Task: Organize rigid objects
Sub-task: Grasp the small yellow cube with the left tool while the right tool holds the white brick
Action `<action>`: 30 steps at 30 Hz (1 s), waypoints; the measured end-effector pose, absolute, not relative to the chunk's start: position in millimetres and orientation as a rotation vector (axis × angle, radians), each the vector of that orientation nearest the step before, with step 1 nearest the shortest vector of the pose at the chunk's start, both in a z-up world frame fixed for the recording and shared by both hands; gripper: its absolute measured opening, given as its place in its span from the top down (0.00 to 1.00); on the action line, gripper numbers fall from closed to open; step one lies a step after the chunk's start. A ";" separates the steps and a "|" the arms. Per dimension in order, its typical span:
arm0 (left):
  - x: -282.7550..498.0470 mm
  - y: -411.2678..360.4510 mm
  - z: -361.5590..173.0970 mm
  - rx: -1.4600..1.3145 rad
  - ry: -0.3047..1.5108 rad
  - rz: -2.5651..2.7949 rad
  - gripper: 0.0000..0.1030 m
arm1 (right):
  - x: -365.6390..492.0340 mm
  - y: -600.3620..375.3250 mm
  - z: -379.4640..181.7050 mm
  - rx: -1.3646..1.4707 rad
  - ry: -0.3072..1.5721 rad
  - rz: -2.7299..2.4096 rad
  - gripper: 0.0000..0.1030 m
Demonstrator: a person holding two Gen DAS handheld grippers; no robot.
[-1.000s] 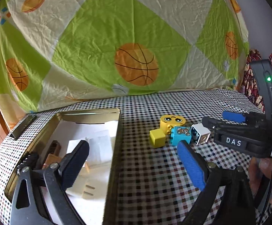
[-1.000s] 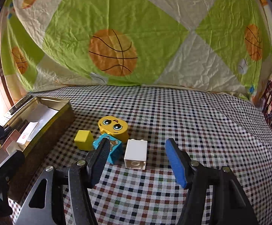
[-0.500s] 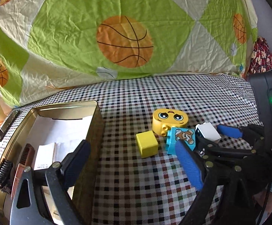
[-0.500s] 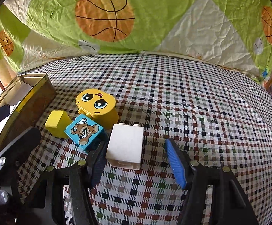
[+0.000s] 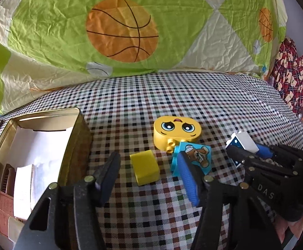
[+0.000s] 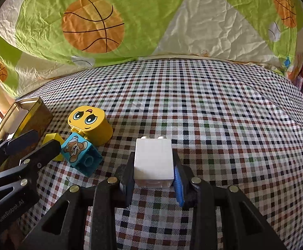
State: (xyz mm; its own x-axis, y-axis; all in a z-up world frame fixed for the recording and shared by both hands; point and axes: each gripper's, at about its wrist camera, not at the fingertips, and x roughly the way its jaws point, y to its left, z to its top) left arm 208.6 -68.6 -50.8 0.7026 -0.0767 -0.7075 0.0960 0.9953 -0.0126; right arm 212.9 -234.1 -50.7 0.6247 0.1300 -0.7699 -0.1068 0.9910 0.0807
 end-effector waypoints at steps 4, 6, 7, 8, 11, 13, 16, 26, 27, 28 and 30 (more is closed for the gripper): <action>208.7 -53.7 -49.0 -0.067 0.791 -0.093 0.44 | 211.6 -235.8 -50.9 0.035 0.886 0.138 0.67; 208.5 -49.4 -48.4 -0.075 0.785 -0.081 0.45 | 211.3 -235.8 -50.4 0.036 0.886 0.136 0.67; 208.3 -50.5 -49.0 -0.063 0.784 -0.077 0.45 | 210.8 -235.0 -50.3 0.034 0.887 0.135 0.67; 208.8 -51.8 -49.9 -0.049 0.783 -0.073 0.45 | 211.4 -234.8 -50.2 0.033 0.887 0.134 0.67; 209.7 -57.8 -53.2 -0.033 0.795 -0.089 0.45 | 212.1 -234.9 -49.4 0.041 0.887 0.132 0.67; 212.0 -61.4 -56.2 -0.012 0.806 -0.082 0.47 | 212.7 -234.7 -49.2 0.041 0.888 0.131 0.67; 215.3 -56.3 -57.3 -0.023 0.816 -0.067 0.58 | 213.5 -234.8 -48.6 0.043 0.888 0.131 0.67; 224.1 -56.3 -70.1 -0.030 0.877 -0.095 0.75 | 213.0 -237.4 -47.3 0.057 0.889 0.132 0.67; 225.0 -54.5 -69.9 -0.044 0.875 -0.105 0.75 | 213.2 -237.5 -47.4 0.057 0.889 0.132 0.67; 226.1 -53.2 -70.7 -0.051 0.880 -0.107 0.77 | 213.2 -237.2 -47.2 0.058 0.889 0.131 0.67; 225.7 -53.4 -70.9 -0.050 0.881 -0.110 0.77 | 213.1 -237.3 -46.8 0.060 0.889 0.134 0.67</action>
